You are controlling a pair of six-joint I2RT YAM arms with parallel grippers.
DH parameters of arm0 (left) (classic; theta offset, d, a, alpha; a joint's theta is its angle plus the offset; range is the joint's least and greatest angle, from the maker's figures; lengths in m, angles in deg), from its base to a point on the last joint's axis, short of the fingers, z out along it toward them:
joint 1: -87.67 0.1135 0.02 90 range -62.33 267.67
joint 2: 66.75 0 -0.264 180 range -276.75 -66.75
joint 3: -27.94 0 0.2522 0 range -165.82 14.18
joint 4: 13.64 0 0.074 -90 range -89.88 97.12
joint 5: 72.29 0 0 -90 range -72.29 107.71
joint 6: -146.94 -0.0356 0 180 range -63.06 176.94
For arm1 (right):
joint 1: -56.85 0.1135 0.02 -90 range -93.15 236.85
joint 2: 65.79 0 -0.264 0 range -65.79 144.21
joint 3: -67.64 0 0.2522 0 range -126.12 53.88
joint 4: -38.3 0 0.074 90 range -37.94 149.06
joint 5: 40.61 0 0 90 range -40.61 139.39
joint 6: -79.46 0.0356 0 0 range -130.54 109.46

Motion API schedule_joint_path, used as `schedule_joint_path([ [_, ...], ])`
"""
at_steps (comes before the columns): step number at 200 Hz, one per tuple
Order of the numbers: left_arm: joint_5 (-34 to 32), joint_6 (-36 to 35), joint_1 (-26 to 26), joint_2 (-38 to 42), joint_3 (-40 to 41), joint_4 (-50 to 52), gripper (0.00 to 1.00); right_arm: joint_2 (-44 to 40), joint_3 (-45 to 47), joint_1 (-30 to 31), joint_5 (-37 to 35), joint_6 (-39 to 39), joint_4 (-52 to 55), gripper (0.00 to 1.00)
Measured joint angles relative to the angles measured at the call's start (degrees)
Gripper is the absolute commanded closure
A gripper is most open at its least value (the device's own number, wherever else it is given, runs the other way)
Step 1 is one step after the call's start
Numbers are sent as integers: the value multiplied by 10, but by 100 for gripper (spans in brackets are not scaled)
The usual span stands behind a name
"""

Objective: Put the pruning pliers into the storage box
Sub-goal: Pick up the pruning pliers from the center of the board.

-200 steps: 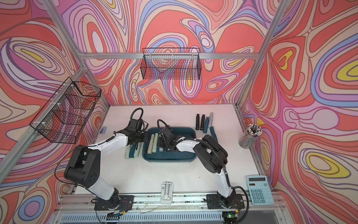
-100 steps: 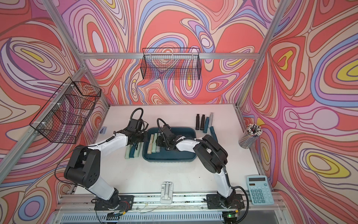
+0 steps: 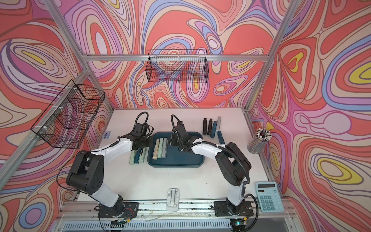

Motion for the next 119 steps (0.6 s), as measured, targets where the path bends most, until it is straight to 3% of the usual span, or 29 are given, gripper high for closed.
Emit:
schedule_joint_path([
  [67,0,0,0,0,2,-3,92,-139,87,-110,-70,-97,111,42],
  [119,0,0,0,0,2,-3,92,-165,144,-233,-87,-150,168,38],
])
